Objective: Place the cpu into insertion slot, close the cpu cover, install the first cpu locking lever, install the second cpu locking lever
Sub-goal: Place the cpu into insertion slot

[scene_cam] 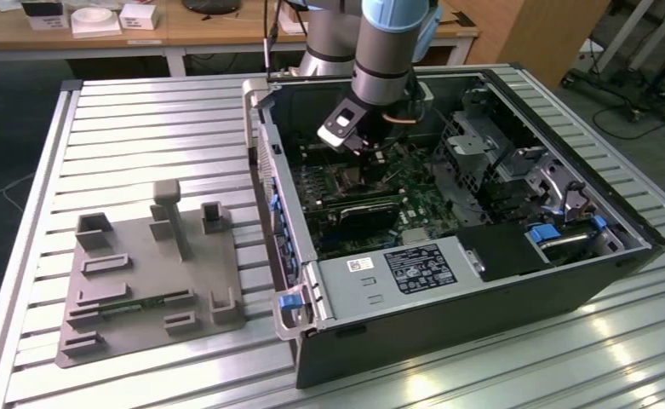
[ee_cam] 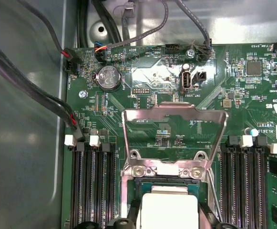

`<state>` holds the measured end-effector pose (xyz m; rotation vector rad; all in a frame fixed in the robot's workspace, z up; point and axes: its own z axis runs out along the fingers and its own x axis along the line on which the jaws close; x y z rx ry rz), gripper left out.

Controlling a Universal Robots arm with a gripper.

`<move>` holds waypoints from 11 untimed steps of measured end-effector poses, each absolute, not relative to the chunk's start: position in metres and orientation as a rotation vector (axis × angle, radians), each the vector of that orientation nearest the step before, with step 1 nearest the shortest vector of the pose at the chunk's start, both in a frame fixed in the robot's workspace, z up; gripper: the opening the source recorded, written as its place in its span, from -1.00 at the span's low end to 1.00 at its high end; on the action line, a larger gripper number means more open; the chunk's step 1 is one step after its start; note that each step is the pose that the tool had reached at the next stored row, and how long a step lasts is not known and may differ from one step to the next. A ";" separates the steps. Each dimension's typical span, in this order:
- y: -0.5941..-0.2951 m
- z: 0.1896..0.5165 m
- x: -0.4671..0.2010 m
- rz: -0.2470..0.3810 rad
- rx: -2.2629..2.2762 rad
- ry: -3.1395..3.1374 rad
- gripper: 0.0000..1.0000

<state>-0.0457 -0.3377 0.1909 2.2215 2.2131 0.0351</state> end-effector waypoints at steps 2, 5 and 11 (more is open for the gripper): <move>-0.338 0.191 -0.046 0.034 2.221 2.213 0.22; -0.338 0.191 -0.046 0.033 2.221 2.213 0.35; -0.338 0.194 -0.046 0.033 2.221 2.213 0.35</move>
